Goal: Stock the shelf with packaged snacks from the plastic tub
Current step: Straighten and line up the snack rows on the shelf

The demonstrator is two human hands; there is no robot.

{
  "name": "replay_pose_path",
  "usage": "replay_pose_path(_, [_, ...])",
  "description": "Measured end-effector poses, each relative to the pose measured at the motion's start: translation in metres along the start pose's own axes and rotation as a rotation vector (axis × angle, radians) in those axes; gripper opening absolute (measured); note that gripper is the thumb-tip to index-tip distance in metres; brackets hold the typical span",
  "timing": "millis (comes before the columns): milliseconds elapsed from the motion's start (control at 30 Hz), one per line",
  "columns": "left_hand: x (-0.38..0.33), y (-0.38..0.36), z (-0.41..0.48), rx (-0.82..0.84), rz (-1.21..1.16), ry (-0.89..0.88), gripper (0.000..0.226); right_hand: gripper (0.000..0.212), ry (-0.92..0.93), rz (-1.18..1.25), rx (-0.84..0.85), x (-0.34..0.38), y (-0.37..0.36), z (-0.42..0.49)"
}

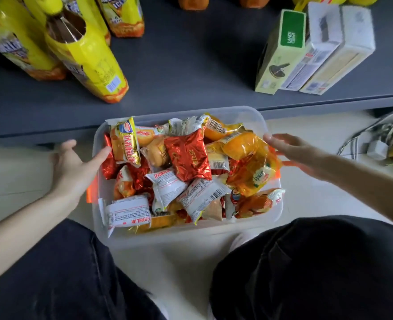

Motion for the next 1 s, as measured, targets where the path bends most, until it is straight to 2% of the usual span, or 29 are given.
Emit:
replay_pose_path(67, [-0.042,0.003,0.001,-0.083,0.121,-0.377,0.065,0.100,0.253,-0.117,-0.247,0.023,0.022,-0.009])
replay_pose_path(100, [-0.068,-0.004,-0.007,-0.094,0.147,-0.586,0.057,0.094,0.384,-0.167,-0.283,0.038,0.024,-0.019])
replay_pose_path(167, [-0.122,-0.032,-0.037,0.011,0.087,-0.838,0.048,0.089,0.562,-0.254,-0.257,0.058,0.017,-0.033])
replay_pose_path(233, [-0.162,-0.067,-0.066,0.188,0.075,-0.964,0.054,0.083,0.597,-0.332,-0.209,0.064,0.007,-0.033])
replay_pose_path(300, [-0.187,-0.102,-0.080,0.338,0.185,-1.025,0.062,0.073,0.565,-0.377,-0.171,0.067,0.000,-0.030])
replay_pose_path(400, [-0.201,-0.138,-0.076,0.487,0.352,-1.034,0.070,0.070,0.502,-0.387,-0.061,0.068,-0.012,-0.025])
replay_pose_path(533, [-0.194,-0.167,-0.071,0.638,0.483,-1.028,0.078,0.059,0.424,-0.185,-0.003,0.063,-0.006,-0.022])
replay_pose_path(600, [-0.192,-0.174,-0.073,0.629,0.534,-1.061,0.075,0.072,0.426,-0.084,-0.017,0.058,0.003,-0.021])
replay_pose_path(667, [-0.190,-0.179,-0.070,0.584,0.542,-1.080,0.070,0.096,0.430,-0.035,-0.050,0.052,0.012,-0.023])
replay_pose_path(733, [-0.188,-0.182,-0.065,0.539,0.531,-1.104,0.066,0.102,0.430,-0.016,-0.067,0.042,0.020,-0.024])
replay_pose_path(867, [-0.186,-0.179,-0.056,0.466,0.402,-1.116,0.055,0.090,0.415,0.012,-0.092,0.024,0.025,-0.025])
replay_pose_path(1000, [-0.188,-0.165,-0.046,0.401,0.202,-1.118,0.046,0.054,0.385,0.064,-0.176,0.018,0.031,-0.025])
Point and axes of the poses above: each hand's wrist, its own z-axis towards the middle knuckle, its own y-axis out of the back of the hand, x = y × z, the point moved 9 cm from there along z, towards the middle knuckle, and after that the axes turned 14 degrees about -y, right-handed, at the moved point
